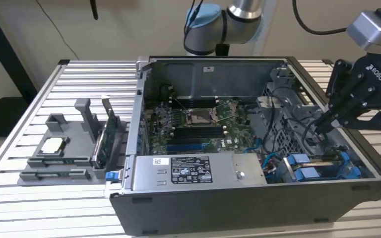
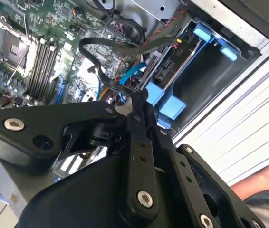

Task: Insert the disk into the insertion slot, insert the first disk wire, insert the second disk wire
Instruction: 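Insert the second disk wire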

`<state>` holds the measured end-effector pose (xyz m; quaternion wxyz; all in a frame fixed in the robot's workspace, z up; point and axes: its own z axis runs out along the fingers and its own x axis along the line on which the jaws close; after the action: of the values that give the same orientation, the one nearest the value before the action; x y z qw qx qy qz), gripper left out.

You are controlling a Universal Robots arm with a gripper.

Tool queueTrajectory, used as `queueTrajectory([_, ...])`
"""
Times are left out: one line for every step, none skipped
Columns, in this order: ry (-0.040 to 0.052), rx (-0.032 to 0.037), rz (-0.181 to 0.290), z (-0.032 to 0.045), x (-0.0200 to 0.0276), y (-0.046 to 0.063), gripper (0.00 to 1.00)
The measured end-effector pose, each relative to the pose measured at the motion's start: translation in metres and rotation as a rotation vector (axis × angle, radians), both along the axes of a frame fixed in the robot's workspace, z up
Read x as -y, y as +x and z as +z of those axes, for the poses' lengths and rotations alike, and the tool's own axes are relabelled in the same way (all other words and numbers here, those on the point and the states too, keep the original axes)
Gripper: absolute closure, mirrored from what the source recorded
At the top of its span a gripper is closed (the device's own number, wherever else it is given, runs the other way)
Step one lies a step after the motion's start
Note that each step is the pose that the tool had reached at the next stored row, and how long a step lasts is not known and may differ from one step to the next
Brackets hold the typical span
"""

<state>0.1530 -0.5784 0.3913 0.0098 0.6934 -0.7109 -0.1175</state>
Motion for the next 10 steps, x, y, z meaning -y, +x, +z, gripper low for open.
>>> queueTrajectory([0.0000,0.0007,0.000,-0.0005,0.0000,0.0000,0.84])
queueTrajectory([0.0000,0.0014,0.000,-0.0010,0.0000,0.0000,0.84])
queueTrajectory([0.0000,0.0021,0.000,-0.0015,0.0000,0.0000,0.84])
queueTrajectory([0.0000,0.0029,0.000,-0.0020,0.0000,0.0000,0.84])
queueTrajectory([0.0001,0.0036,0.000,-0.0025,0.0000,0.0000,0.84])
queueTrajectory([0.0000,0.0044,0.000,-0.0031,0.0000,0.0000,0.84])
queueTrajectory([0.0000,0.0051,0.000,-0.0036,0.0000,0.0000,0.84])
queueTrajectory([0.0000,0.0059,0.000,-0.0041,0.0000,0.0000,0.84])
queueTrajectory([0.0001,0.0069,0.000,-0.0047,0.0000,0.0000,0.84])
queueTrajectory([0.0001,0.0082,0.000,-0.0052,0.0000,0.0000,0.84])
